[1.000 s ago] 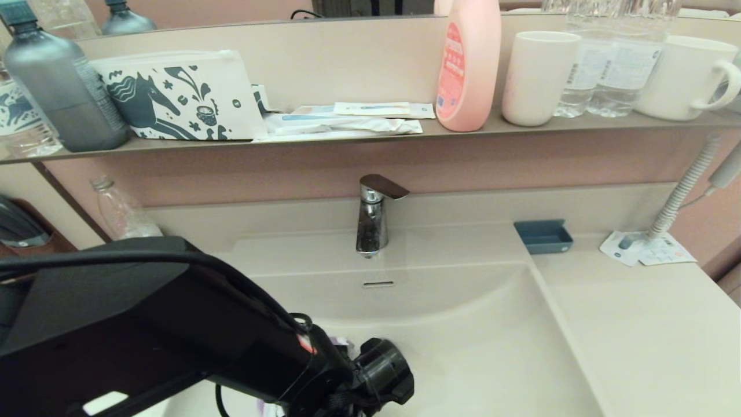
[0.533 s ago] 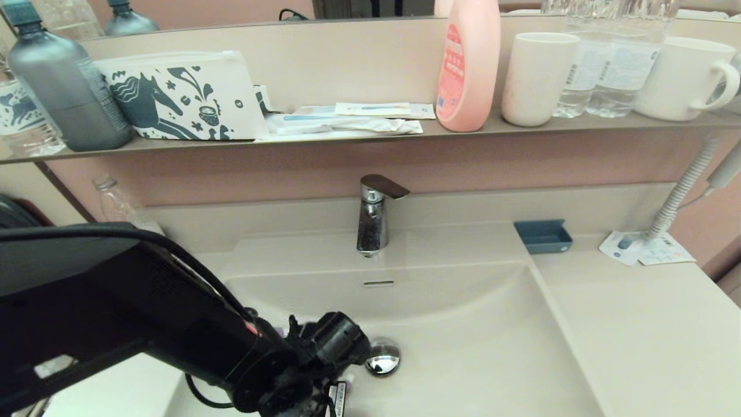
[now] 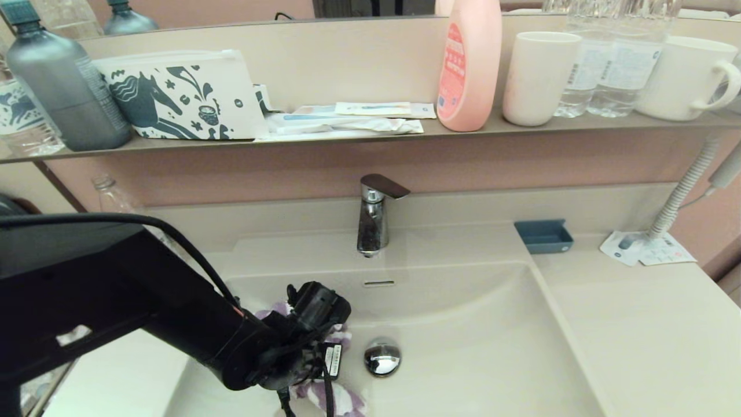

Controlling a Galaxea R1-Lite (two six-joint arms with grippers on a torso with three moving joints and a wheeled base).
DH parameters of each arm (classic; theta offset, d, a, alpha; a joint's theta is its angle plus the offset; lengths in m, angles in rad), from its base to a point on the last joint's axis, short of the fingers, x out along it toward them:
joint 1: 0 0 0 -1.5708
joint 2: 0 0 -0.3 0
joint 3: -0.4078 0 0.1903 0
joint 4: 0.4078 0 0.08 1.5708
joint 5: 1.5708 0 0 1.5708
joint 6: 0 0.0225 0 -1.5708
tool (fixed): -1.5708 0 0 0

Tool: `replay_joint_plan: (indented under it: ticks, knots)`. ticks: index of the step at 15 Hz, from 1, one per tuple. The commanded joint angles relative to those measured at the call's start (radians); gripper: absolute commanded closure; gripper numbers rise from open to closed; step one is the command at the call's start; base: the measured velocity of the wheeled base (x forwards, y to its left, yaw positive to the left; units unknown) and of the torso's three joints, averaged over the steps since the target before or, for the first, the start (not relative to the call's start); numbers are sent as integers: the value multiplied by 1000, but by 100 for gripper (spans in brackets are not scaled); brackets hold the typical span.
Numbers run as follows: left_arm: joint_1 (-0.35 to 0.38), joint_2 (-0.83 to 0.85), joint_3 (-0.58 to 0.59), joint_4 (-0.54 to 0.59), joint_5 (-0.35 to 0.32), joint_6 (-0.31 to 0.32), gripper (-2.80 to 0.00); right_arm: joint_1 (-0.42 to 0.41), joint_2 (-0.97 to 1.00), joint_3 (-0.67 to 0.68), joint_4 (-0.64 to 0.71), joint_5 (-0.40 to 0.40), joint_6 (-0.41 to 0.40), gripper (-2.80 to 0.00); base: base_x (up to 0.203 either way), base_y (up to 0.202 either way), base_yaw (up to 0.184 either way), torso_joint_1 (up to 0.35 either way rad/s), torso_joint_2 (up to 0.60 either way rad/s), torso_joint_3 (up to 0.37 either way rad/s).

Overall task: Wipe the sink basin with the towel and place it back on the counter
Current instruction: Wipe the sink

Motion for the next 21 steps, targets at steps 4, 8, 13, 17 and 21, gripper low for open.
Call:
replay_joint_plan:
  ticks: [4, 8, 13, 17, 21]
  knots:
    - [-71, 39, -6, -213, 26, -10, 0, 0, 0, 0, -1, 0, 0, 0, 0, 0, 0, 0, 0, 0]
    - [-143, 79, -52, -298, 50, -14, 0, 0, 0, 0, 0, 0, 0, 0, 0, 0, 0, 0, 0, 0]
    - [-291, 67, -142, -109, 102, -129, 0, 0, 0, 0, 0, 0, 0, 0, 0, 0, 0, 0, 0, 0]
    - [-310, -88, -108, 3, 118, -172, 0, 0, 0, 0, 0, 0, 0, 0, 0, 0, 0, 0, 0, 0]
    - [-330, -339, -2, 308, 132, -178, 0, 0, 0, 0, 0, 0, 0, 0, 0, 0, 0, 0, 0, 0]
